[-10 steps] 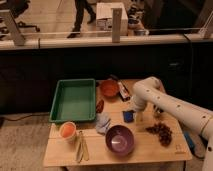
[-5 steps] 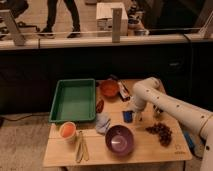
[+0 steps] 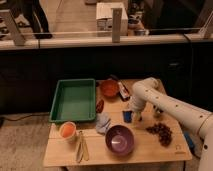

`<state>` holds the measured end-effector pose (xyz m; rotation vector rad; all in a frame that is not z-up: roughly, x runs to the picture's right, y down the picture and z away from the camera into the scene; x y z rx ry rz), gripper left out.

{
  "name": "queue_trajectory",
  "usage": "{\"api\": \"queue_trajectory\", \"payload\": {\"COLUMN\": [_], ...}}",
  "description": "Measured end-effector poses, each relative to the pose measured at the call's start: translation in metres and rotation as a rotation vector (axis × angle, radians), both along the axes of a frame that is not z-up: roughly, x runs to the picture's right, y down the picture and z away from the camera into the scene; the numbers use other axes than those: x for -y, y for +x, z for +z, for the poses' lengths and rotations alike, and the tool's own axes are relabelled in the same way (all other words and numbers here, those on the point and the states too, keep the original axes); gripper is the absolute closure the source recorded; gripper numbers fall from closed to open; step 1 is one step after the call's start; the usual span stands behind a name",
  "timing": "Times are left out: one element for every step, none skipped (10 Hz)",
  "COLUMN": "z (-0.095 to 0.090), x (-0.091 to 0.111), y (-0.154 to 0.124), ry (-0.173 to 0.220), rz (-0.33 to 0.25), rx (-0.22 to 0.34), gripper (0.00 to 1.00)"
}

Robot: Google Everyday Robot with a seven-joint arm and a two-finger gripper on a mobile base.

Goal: Wipe tray with sponge

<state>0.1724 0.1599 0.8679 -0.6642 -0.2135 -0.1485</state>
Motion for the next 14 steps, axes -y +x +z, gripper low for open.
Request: {"api": "queue_trajectory", "payload": {"z": [0.0003,0.0001,-0.0007,-0.0010,-0.0015,-0.0014,-0.0012,-0.0020,-0.0051,-0.0059,-0.0067,-0.0068,-0.0072,-0.0080], "x": [-0.0003,-0.0011,-0.0011,-0.0021,-0.0020,-0.0029,-0.0032,-0.0024,0.0005,0.0006,0.0013,0.0024,0.0026,0.0031], "y": [-0.0009,-0.0019,-0.0011,-0.0009,-0.0013,-0.0028,-0.0042,-0.0030,-0.0008,0.0001,-0.0002,-0.0021,-0.0017,-0.0006], "ry": [-0.001,-0.001,0.000,0.000,0.001,0.000,0.000,0.003,0.010,0.011,0.014,0.018,0.019,0.021], "rz": [-0.002,-0.008,-0.011,-0.013,-0.016,-0.021,-0.024,-0.026,-0.025,-0.025,-0.028,-0.032,-0.035,-0.036], "rx": [0.001,0.002,0.002,0.002,0.004,0.006,0.010,0.011,0.009,0.008,0.009,0.012,0.013,0.014], "gripper": [0.31,0.35,0.40,0.41,0.41,0.41,0.41,0.42,0.53,0.58,0.61,0.61,0.61,0.64]}}
